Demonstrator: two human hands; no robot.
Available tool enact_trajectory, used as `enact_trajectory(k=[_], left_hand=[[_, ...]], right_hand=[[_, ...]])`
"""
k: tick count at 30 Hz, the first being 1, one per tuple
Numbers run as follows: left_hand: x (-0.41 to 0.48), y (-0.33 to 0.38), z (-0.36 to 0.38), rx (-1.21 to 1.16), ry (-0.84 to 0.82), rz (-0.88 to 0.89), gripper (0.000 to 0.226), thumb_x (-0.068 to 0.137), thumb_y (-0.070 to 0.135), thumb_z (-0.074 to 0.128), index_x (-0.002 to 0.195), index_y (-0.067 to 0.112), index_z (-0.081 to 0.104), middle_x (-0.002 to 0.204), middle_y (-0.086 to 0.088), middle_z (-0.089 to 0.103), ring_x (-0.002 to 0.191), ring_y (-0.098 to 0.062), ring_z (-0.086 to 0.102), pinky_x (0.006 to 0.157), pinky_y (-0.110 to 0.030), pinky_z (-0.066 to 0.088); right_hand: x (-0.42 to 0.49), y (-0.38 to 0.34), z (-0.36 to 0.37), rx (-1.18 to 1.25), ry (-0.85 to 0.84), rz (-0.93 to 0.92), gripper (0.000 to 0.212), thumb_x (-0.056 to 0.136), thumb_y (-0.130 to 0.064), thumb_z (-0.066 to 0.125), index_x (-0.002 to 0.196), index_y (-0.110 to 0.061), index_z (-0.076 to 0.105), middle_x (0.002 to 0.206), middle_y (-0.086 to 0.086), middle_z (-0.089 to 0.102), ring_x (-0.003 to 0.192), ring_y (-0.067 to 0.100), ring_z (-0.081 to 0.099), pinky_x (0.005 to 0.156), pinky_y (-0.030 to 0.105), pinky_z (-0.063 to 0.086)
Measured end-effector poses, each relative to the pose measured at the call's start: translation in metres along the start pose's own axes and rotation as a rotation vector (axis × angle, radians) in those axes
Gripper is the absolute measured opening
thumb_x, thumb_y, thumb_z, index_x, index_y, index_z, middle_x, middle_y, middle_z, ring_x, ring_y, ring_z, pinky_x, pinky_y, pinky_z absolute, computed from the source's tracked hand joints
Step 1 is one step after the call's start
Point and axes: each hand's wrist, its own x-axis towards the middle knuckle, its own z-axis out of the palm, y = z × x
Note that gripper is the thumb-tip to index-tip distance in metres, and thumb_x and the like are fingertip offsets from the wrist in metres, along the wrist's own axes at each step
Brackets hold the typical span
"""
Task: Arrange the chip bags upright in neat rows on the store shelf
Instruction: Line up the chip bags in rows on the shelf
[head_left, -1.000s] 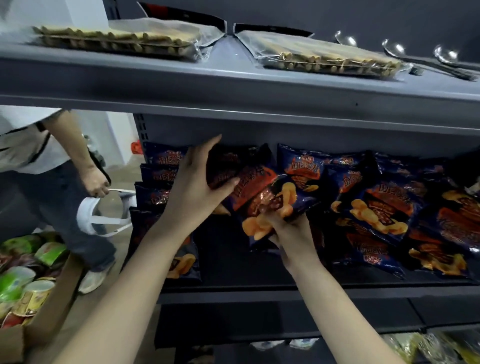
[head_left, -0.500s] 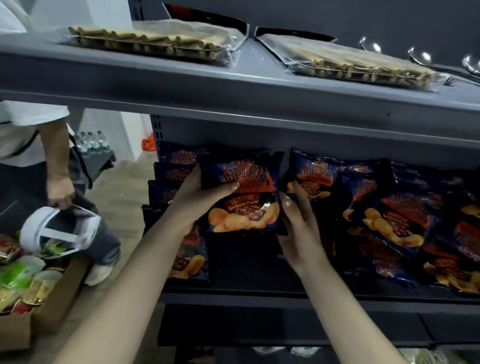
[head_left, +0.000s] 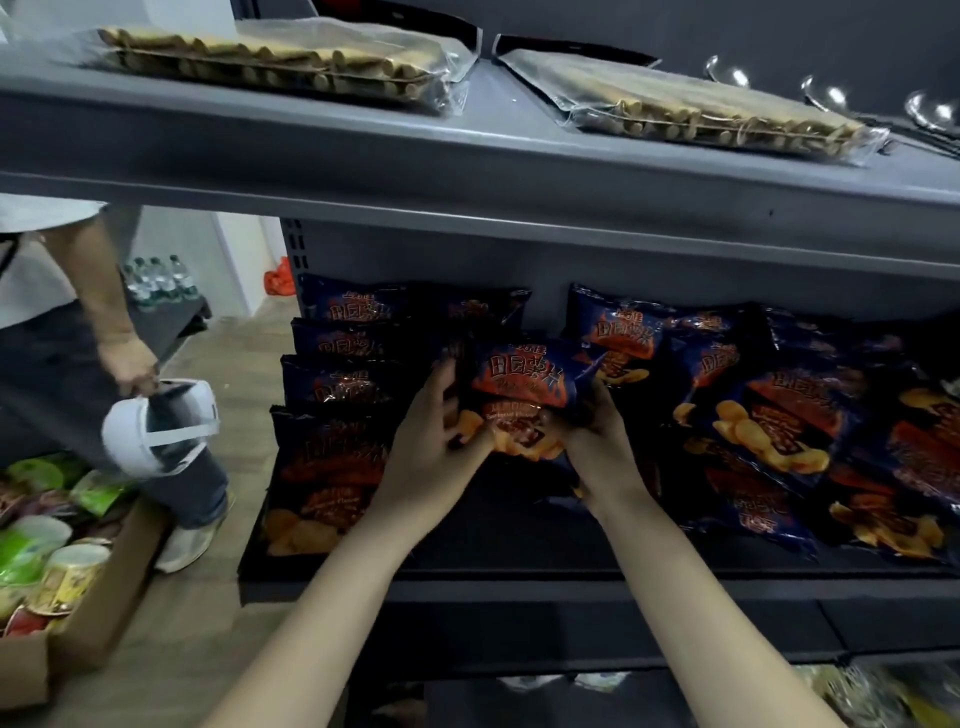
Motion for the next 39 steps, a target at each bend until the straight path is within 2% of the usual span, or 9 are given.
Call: enact_trajectory(k=[4,9,14,18,23,27,32,35,39], left_hand=[[-0.017,-0.009,0.016,0.154,-0.082,0.003,0.072,0.088,0.026,0.059,0.146,0.024,0.018,0.149,0.006,0.027,0.136,-0.01,0.029,0.114,-0.035,0.028],[-0.026,-0.014,0.027,0.196,-0.105,-0.015,0.069,0.09,0.024,0.057,0.145,0.028,0.016,0.135,0.022,0.014,0.126,0.008,0.013,0.102,-0.005,0.015],[-0.023,-0.02,0.026,0.139,-0.135,-0.062,0.062,0.089,0.023,0.057,0.142,0.027,0.024,0.141,0.013,0.028,0.132,-0.004,0.027,0.108,-0.027,0.03],[-0.024,-0.026,0.031,0.169,-0.156,-0.113,0.066,0.09,0.027,0.055,0.146,0.026,0.019,0.154,0.004,0.017,0.141,-0.011,0.015,0.112,-0.027,0.019],[-0.027,-0.029,0.036,0.178,-0.144,-0.122,0.066,0.09,0.024,0.055,0.145,0.028,0.018,0.155,0.004,0.014,0.141,-0.01,0.014,0.108,-0.02,0.017],[-0.029,-0.026,0.034,0.139,-0.122,-0.125,0.062,0.09,0.023,0.055,0.143,0.029,0.024,0.152,0.006,0.018,0.139,-0.009,0.019,0.11,-0.026,0.022],[-0.031,-0.02,0.031,0.095,-0.06,-0.093,0.048,0.09,0.018,0.054,0.134,0.028,0.037,0.129,0.013,0.039,0.121,-0.002,0.036,0.1,-0.021,0.031],[-0.034,-0.017,0.038,0.057,-0.093,-0.111,0.04,0.09,0.017,0.053,0.127,0.03,0.042,0.125,0.015,0.043,0.118,-0.002,0.04,0.101,-0.023,0.034],[-0.04,-0.008,0.054,0.042,-0.238,-0.147,0.042,0.091,0.023,0.053,0.13,0.033,0.04,0.125,0.02,0.04,0.116,0.003,0.036,0.099,-0.02,0.031]], right_hand=[[0.01,0.015,0.005,-0.017,-0.075,0.065,0.058,0.086,0.009,0.053,0.136,-0.019,0.043,0.123,0.007,0.063,0.11,0.021,0.062,0.091,0.04,0.053],[0.02,0.022,0.015,0.005,-0.112,0.2,0.062,0.083,0.013,0.048,0.137,-0.019,0.044,0.119,0.01,0.064,0.099,0.02,0.064,0.063,0.025,0.053],[0.028,0.028,0.02,-0.096,-0.112,0.183,0.053,0.084,0.008,0.05,0.129,-0.02,0.048,0.115,0.005,0.064,0.103,0.019,0.062,0.08,0.034,0.053],[0.027,0.036,0.014,-0.485,-0.062,0.059,0.039,0.088,-0.016,0.06,0.126,-0.018,0.053,0.113,0.002,0.064,0.106,0.021,0.06,0.085,0.031,0.047],[0.024,0.042,0.011,-0.634,-0.012,-0.009,0.052,0.086,-0.028,0.066,0.133,-0.014,0.048,0.122,0.005,0.062,0.113,0.02,0.057,0.087,0.024,0.042],[0.02,0.038,0.008,-0.388,0.056,0.038,0.057,0.083,-0.016,0.069,0.135,-0.016,0.045,0.124,0.005,0.06,0.115,0.019,0.057,0.099,0.035,0.046],[0.005,0.006,-0.009,0.001,0.06,-0.016,0.046,0.087,0.004,0.058,0.129,-0.014,0.049,0.113,0.002,0.06,0.113,0.014,0.056,0.096,0.025,0.046],[-0.007,-0.007,-0.026,-0.158,0.054,-0.123,0.042,0.088,0.003,0.058,0.125,-0.016,0.052,0.114,-0.006,0.059,0.113,0.005,0.055,0.096,0.02,0.046],[-0.025,-0.002,-0.05,-0.704,0.051,-0.237,0.043,0.085,-0.009,0.062,0.124,-0.025,0.054,0.124,-0.005,0.052,0.115,0.008,0.05,0.093,0.015,0.037]])
